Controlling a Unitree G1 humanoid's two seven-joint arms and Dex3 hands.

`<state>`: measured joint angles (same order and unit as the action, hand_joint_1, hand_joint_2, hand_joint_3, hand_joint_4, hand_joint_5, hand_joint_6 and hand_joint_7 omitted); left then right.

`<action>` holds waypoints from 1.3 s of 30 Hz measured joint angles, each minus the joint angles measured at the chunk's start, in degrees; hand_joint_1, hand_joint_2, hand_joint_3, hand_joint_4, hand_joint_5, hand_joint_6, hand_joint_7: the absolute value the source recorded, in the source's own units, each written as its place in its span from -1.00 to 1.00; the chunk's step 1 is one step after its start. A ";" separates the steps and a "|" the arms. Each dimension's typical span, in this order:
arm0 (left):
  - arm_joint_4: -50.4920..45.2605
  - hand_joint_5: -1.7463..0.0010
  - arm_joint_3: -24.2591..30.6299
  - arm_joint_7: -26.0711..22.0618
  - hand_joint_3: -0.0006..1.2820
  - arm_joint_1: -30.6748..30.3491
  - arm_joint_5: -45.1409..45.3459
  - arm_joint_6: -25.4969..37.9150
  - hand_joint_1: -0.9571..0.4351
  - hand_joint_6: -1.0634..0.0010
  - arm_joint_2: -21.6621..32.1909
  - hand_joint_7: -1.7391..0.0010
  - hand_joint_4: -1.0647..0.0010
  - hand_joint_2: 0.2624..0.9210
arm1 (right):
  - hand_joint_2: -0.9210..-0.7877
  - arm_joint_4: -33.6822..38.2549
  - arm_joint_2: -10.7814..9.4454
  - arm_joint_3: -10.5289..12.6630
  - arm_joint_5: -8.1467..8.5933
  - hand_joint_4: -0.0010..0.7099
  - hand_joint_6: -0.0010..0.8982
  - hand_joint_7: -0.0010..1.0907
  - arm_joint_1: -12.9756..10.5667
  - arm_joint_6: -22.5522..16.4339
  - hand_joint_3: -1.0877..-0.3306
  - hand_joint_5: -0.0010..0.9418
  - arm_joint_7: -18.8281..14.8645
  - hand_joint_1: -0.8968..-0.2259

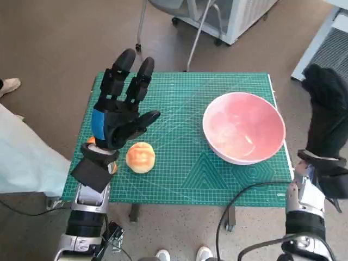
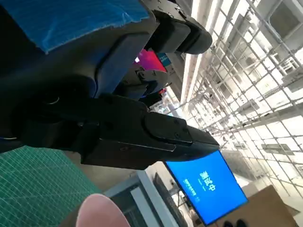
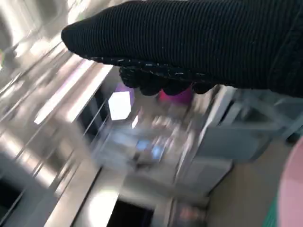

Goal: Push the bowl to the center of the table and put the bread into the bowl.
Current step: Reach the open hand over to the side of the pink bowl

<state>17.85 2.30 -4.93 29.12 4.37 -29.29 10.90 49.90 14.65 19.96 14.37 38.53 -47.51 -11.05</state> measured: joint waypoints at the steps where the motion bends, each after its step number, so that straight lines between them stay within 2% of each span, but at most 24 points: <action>1: 0.01 0.99 -0.04 0.00 -0.90 0.00 0.00 0.00 0.19 0.60 -0.02 0.45 0.39 1.00 | -1.00 1.91 0.00 0.46 0.16 -0.03 -0.90 0.25 0.49 0.02 -0.16 -1.00 0.36 -0.22; 5: 0.08 0.99 -0.07 0.01 -0.90 0.01 0.00 0.01 0.19 0.60 -0.04 0.44 0.38 1.00 | -1.00 7.87 0.00 1.79 0.89 -0.07 -0.86 0.20 2.04 0.50 -0.18 -1.00 0.98 -0.13; 11: 0.13 0.98 -0.08 -0.01 -0.90 0.00 -0.03 0.05 0.19 0.61 -0.04 0.43 0.36 1.00 | -1.00 15.74 0.03 3.22 1.34 -0.18 -0.88 0.00 4.17 3.56 -0.25 -1.00 1.17 -0.05; 14: 0.13 0.98 -0.05 -0.03 -0.90 0.00 -0.13 0.07 0.20 0.62 -0.02 0.43 0.35 1.00 | -1.00 18.02 -0.05 3.62 1.33 -0.25 -0.83 -0.13 4.77 5.37 -0.28 -1.00 1.57 -0.06; 23: -0.61 0.98 0.22 -0.49 -0.89 -0.14 -0.64 0.71 0.22 0.63 0.20 0.42 0.34 1.00 | -1.00 22.11 -0.87 4.69 1.49 -0.37 -0.72 -0.32 7.31 12.89 -0.29 -1.00 2.10 -0.03; 27: -1.18 0.98 0.40 -0.48 -0.89 -0.27 -0.64 1.09 0.22 0.63 0.25 0.41 0.35 1.00 | -1.00 22.72 -1.55 5.18 1.87 -0.36 -0.69 -0.35 8.40 15.34 -0.35 -0.99 1.97 0.02; 32: -3.01 0.98 0.83 -0.37 -0.89 -1.33 -0.58 1.93 0.21 0.67 0.48 0.37 0.35 1.00 | -1.00 23.26 -2.61 7.25 4.12 -0.35 -0.65 -0.35 10.11 18.94 -0.41 -0.99 0.45 0.18; 36: -4.91 0.98 1.03 -0.09 -0.89 -2.57 -0.36 2.83 0.20 0.69 0.62 0.33 0.34 1.00 | -1.00 23.48 -4.04 8.67 5.78 -0.36 -0.69 -0.20 11.26 21.12 -0.45 -0.99 -0.80 0.24; 39: -6.28 0.98 1.13 0.16 -0.89 -3.53 -0.22 3.61 0.19 0.72 0.72 0.29 0.34 1.00 | -1.00 23.66 -5.19 9.10 6.07 -0.37 -0.74 -0.13 12.15 22.12 -0.48 -1.00 -1.31 0.26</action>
<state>11.57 3.43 -4.77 25.59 4.15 -25.67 11.62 73.56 9.46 29.06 20.44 50.68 -25.40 -12.35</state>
